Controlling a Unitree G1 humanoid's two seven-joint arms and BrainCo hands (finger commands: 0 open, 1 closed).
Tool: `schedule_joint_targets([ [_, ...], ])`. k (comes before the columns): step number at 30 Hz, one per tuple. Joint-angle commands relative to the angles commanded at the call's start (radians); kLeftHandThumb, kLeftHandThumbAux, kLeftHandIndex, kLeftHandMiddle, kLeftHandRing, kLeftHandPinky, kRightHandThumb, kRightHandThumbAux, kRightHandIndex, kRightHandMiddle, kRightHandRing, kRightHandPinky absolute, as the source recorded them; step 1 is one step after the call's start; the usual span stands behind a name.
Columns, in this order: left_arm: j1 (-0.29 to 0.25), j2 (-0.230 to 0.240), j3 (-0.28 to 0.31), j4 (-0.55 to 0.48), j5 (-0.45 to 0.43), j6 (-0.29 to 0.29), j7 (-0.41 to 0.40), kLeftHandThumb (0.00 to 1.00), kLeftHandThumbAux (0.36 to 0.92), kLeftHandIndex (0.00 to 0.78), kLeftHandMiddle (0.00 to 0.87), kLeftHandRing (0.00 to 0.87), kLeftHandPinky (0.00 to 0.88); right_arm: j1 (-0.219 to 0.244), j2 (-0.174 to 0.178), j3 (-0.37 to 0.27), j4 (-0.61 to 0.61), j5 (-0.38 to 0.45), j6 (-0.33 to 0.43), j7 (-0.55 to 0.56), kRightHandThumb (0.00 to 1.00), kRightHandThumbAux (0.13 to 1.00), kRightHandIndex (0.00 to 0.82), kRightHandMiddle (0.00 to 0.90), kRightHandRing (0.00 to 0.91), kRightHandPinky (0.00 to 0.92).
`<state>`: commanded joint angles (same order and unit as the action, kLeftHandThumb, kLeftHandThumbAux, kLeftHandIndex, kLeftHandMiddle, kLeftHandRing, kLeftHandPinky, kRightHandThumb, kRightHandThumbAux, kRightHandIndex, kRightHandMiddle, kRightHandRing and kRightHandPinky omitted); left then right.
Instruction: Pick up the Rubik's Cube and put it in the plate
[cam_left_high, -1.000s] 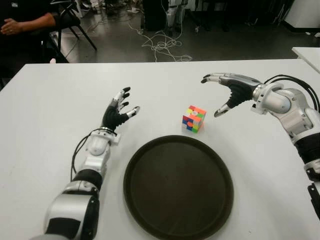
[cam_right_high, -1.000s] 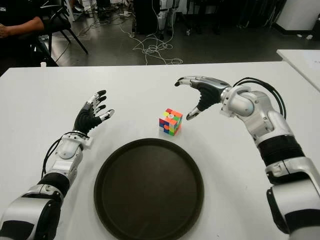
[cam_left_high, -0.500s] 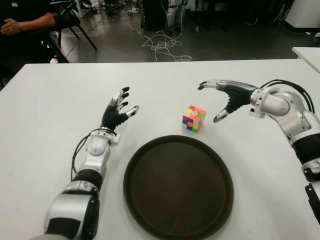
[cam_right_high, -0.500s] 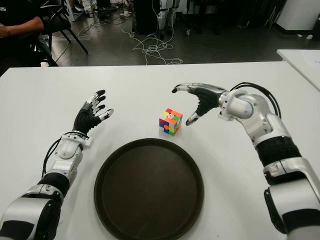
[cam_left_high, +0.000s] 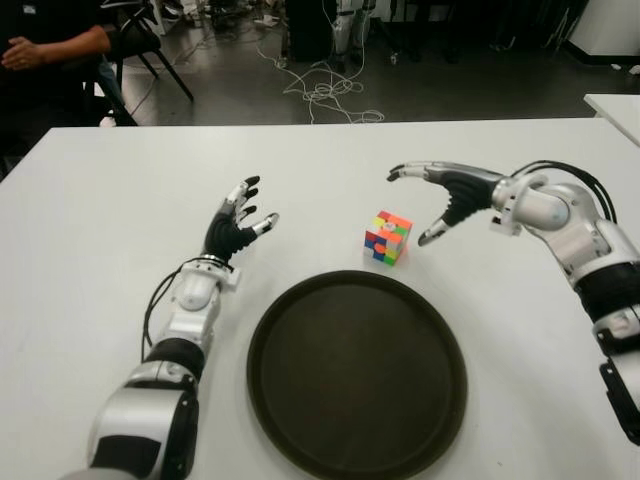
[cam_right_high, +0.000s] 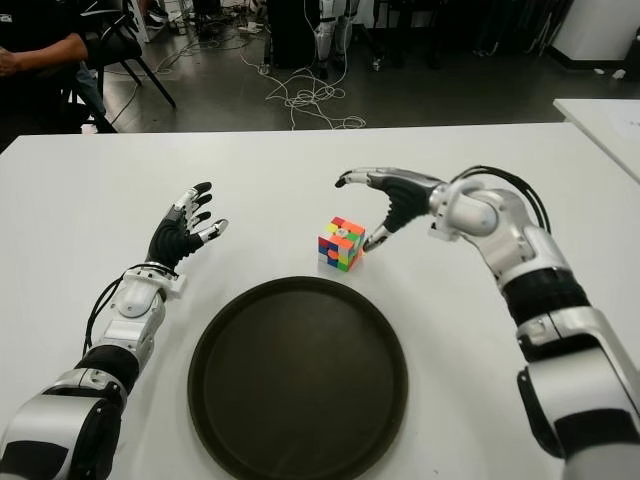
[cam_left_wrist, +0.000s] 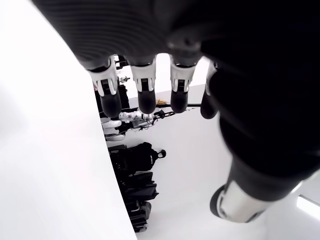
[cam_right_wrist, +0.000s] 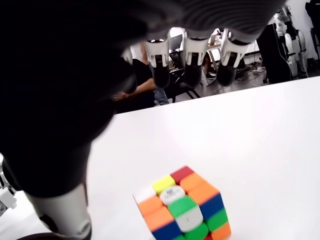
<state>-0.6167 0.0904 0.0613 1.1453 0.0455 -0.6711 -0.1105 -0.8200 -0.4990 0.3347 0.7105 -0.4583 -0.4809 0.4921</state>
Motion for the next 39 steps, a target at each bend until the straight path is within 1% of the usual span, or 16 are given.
schedule_joint_targets([
  [2,0.001,-0.001,0.001,-0.001,-0.001,0.000,0.000,0.000,0.787,0.000,0.000,0.000,0.000,-0.002,0.001,0.002,0.000,-0.006,0.001,-0.007,0.000,0.801,0.028,0.053,0.042,0.034],
  [5,0.001,-0.005,0.008,-0.003,-0.011,0.001,-0.002,0.000,0.788,0.000,0.000,0.000,0.000,-0.016,0.011,0.014,0.006,-0.031,0.008,-0.030,0.000,0.791,0.022,0.050,0.037,0.030],
  [8,0.001,-0.013,0.019,-0.002,-0.026,0.000,-0.003,0.000,0.790,0.000,0.000,0.000,0.000,-0.037,0.040,0.043,0.021,-0.073,0.015,-0.071,0.000,0.764,0.016,0.047,0.034,0.032],
  [13,0.002,-0.022,0.032,-0.005,-0.039,-0.009,0.001,0.000,0.796,0.000,0.000,0.000,0.000,-0.040,0.068,0.070,0.019,-0.104,0.019,-0.105,0.000,0.716,0.015,0.055,0.041,0.037],
  [17,0.001,-0.024,0.037,-0.007,-0.038,-0.015,0.018,0.000,0.804,0.000,0.001,0.000,0.000,-0.039,0.068,0.084,0.018,-0.121,0.029,-0.111,0.000,0.695,0.020,0.062,0.048,0.038],
  [24,0.001,-0.027,0.043,-0.012,-0.037,-0.010,0.032,0.000,0.836,0.001,0.019,0.000,0.000,-0.046,0.079,0.108,0.042,-0.143,0.035,-0.122,0.000,0.706,0.030,0.074,0.062,0.053],
  [34,0.001,-0.031,0.044,-0.016,-0.033,-0.008,0.056,0.000,0.846,0.023,0.044,0.022,0.011,-0.051,0.093,0.131,0.081,-0.160,0.032,-0.131,0.000,0.702,0.034,0.069,0.059,0.054],
  [39,0.002,-0.033,0.046,-0.018,-0.037,-0.015,0.051,0.000,0.850,0.027,0.047,0.031,0.017,-0.053,0.107,0.135,0.108,-0.158,0.036,-0.135,0.000,0.695,0.044,0.079,0.071,0.069],
])
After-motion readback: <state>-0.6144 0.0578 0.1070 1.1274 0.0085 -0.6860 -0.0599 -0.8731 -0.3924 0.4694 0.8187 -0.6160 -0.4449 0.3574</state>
